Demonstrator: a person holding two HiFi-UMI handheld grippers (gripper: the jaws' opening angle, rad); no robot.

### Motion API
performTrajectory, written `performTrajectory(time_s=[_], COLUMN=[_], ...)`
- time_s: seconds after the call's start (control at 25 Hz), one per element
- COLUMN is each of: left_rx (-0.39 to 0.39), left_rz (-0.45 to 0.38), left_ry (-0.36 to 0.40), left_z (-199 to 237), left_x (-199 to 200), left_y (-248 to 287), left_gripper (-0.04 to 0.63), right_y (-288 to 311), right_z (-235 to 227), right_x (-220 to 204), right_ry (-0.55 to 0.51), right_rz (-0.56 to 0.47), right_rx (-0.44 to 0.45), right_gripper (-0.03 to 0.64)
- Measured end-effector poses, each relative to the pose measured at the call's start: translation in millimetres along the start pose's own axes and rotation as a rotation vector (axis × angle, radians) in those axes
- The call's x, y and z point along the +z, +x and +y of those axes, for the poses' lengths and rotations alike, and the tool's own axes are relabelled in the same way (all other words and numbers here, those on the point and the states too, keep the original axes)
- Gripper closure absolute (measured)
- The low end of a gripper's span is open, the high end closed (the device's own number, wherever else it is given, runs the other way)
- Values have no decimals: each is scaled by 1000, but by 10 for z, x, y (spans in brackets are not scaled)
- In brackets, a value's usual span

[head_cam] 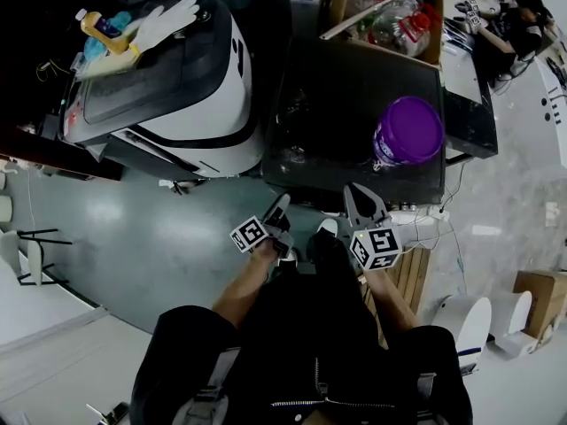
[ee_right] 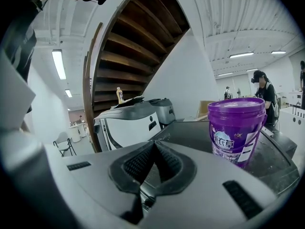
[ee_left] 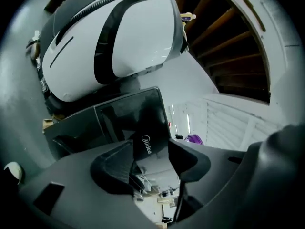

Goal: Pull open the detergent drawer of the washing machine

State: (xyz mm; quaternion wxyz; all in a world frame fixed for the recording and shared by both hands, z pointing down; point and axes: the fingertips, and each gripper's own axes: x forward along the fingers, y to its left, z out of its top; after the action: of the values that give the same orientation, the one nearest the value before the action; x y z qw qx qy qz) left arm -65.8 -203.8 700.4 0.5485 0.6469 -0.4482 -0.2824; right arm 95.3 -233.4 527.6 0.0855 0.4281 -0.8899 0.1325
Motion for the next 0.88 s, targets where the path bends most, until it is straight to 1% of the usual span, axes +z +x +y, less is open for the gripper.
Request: performTrajectory(time_s=[0.08,0.12,0.2,0.24,0.36,0.44,0.52,0.6,0.72,0.88], left_rx=[-7,-23,-80,-104,-117,-119,-114,-113,-140,-190], left_rz=[-49,-69,-90,-86,-33,-12,-11,-28,-34,-18], left_ry=[-15,-36,-100,-116,-96,-107,-92,-85,-87,-113], left_z=[44,49,33,22,43,71,133,183,220,243], left_x=[19,27,15,-9,-84,-118,-119,-100,-100,-120], left_y=[42,65,116,144,225,273,314,346,358,368], left_gripper=[343,321,297,290,288,285,285,285,285,290], right_y=[10,19,33,36,67,86,92,99,115,128], right_z=[-54,-73,-107,-124,-164,-183,-209,-235,-270,-316], right_x=[-21,-29,-35,-37,-45,-53,-59,-64,-96,-143], right_ry=[0,-1,-5,-7,-9,-12,-16,-21,-24,-30], right_rz=[12,19,29,34,46,53,62,67,80,105], right_rx=[4,7,14,17,22,25,27,28,31,36], right_gripper=[611,611,611,611,611,611,611,611,611,611])
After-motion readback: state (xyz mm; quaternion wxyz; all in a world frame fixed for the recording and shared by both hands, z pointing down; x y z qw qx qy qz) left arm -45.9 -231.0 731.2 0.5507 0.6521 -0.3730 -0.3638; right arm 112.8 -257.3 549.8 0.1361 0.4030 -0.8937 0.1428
